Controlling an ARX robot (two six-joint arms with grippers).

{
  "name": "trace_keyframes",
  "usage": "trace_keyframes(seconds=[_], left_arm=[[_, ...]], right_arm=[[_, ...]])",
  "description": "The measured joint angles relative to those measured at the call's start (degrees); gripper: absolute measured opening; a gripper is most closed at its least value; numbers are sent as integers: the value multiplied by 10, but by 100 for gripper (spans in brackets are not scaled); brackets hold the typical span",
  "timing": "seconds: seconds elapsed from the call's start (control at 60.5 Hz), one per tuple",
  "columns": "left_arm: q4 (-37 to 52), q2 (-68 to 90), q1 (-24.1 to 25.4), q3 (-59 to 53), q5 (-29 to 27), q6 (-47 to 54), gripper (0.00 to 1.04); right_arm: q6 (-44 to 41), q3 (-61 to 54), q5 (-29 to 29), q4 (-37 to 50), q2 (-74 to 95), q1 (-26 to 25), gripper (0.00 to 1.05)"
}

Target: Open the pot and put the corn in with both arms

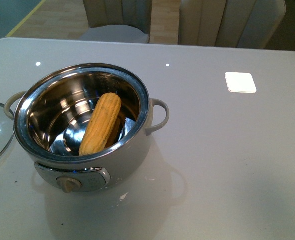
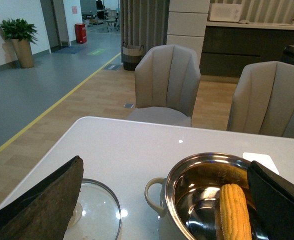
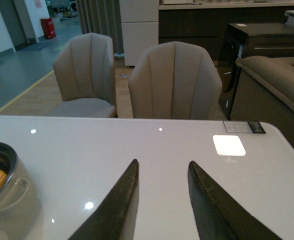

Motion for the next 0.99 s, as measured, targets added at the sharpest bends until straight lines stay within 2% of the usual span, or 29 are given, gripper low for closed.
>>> trace_keyframes(seconds=[0.083,0.33,0.991], left_arm=[[0,0,0,0,0,0,98],[0,0,0,0,0,0,98],[0,0,0,0,0,0,98]], right_arm=[[0,0,0,0,0,0,57],[0,0,0,0,0,0,97],[0,0,0,0,0,0,96]])
